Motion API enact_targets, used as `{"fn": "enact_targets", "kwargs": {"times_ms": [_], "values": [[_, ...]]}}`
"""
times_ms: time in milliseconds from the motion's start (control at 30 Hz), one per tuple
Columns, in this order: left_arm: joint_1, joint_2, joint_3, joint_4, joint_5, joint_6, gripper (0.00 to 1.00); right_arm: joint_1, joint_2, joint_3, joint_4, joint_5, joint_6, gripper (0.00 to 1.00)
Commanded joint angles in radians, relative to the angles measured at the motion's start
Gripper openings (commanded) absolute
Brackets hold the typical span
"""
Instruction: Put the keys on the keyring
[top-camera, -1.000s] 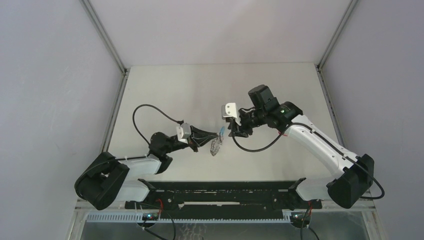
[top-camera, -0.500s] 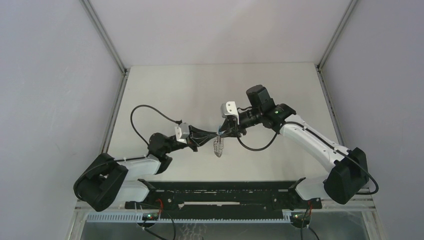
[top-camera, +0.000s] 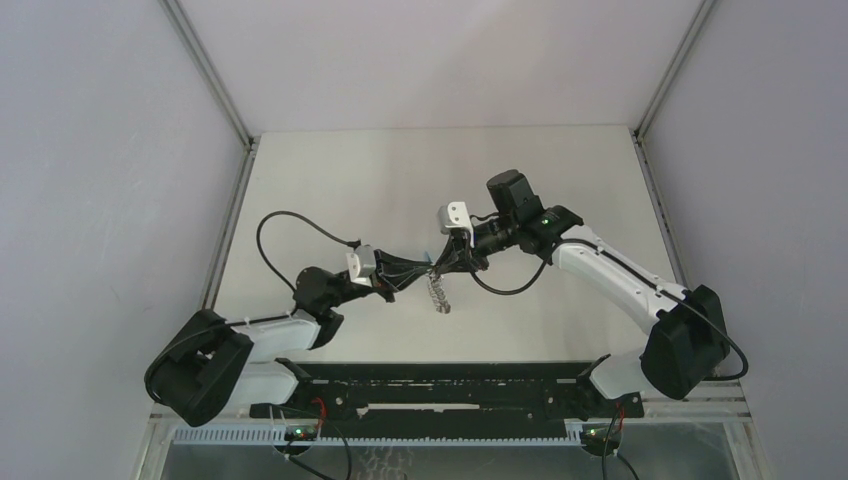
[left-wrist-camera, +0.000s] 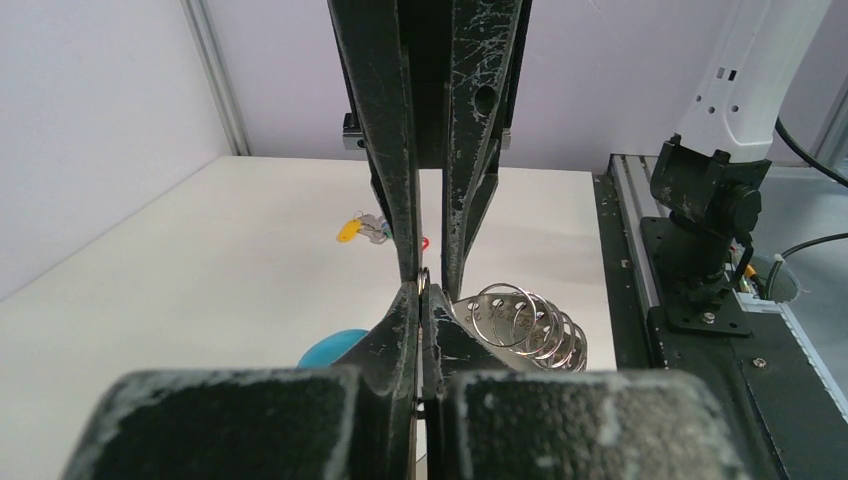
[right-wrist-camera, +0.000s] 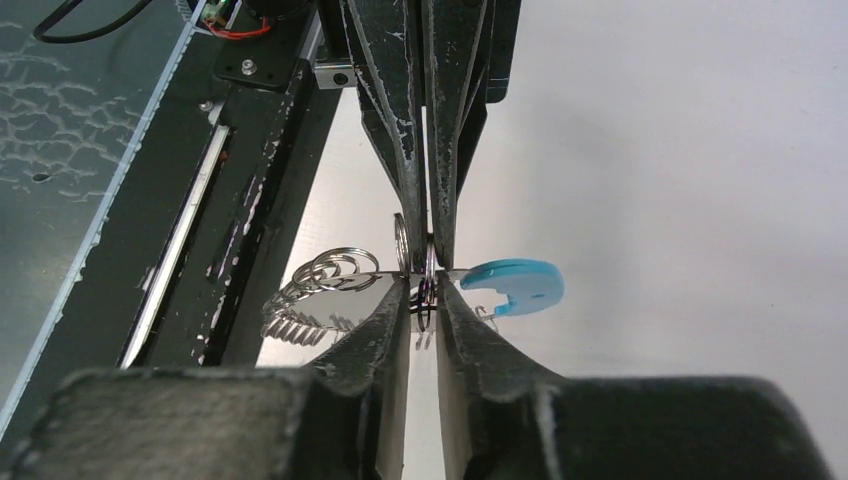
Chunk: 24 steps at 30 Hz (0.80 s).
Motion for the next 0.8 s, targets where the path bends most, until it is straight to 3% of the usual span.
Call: {"fn": "enact_targets", "kwargs": {"times_ms": [0,67,233,467,767], "values": [[-0.001,-0.028,-0.013,0.085,-0.02,-0.013,0.0,-0.003,-0.008,-0.003,0.023,-0.03,0.007,0.09],[-0.001,-0.021,-0.011,0.085,-0.016,-0.013,0.0,-0.002,-0.014,-0.003,0.024,-0.027,0.01,0.01],[-0.002,0.006,-0.018,0.084,-0.011,-0.008,0.03,-0.002,-0.049,-0.002,0.02,0.026,0.021,0.0],[0.001,0.012,-0.025,0.081,-0.015,0.009,0.26,0.016,-0.034,0.108,-0.187,0.147,-0.054,0.0],[0.001,-0.074,0.038,-0.208,0.008,0.13,0.31,0.136,0.105,0.35,-0.504,0.423,-0.125,0.0]]}}
